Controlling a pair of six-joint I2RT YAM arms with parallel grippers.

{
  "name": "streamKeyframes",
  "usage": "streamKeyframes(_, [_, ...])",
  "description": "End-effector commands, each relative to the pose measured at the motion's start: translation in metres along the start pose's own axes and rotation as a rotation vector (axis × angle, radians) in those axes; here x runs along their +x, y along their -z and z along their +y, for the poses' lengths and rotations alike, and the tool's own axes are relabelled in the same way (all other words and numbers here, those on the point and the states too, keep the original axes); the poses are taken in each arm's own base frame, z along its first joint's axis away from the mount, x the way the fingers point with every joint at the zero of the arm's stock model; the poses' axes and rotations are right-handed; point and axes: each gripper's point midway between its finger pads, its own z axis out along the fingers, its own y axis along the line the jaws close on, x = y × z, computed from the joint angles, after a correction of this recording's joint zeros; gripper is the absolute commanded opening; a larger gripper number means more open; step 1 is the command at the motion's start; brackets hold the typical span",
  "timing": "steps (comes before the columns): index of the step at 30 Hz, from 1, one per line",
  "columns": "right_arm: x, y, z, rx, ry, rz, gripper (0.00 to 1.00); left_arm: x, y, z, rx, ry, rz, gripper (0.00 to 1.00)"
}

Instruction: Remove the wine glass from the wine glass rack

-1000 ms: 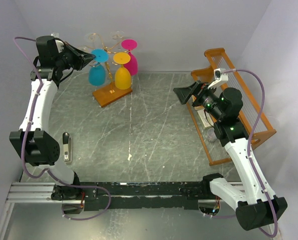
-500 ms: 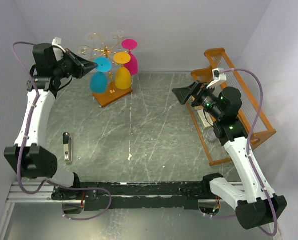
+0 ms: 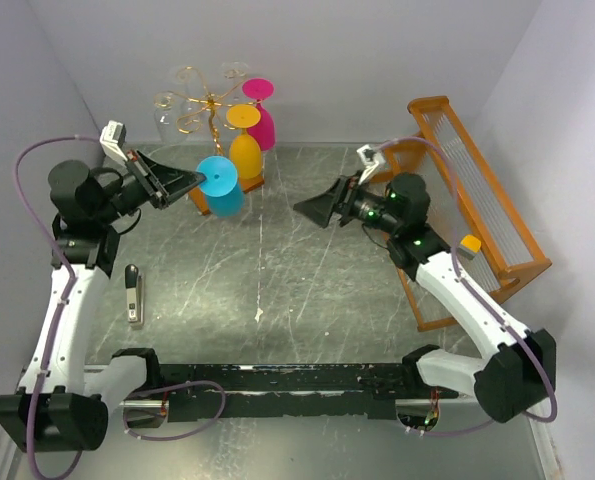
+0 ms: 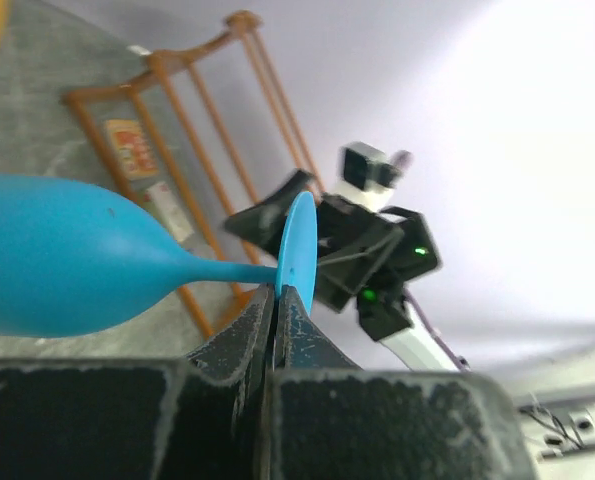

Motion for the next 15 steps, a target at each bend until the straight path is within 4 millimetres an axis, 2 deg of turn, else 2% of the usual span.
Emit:
streamKeyframes(1, [0.009,-0.017,0.055,-0.236,0.020,0.011,1.00,0.013,0.024,-0.082,0.357,-0.104,0.036,0.07])
streamKeyframes(2, [0.015,-0.021,0.064,-0.276,0.009,0.023,1.00,0.015,0.029,-0.091,0.400,-0.113,0.040,0.07])
streamKeyframes(7, [0.002,-0.016,0.086,-0.396,-0.047,-0.064,0.98,0.024,0.053,-0.130,0.602,-0.108,0.051,0.07])
streamKeyframes(15, [-0.036,-0.003,0.122,-0.566,-0.071,-0.218,0.90,0.038,0.082,-0.147,0.816,-0.050,0.112,0.07])
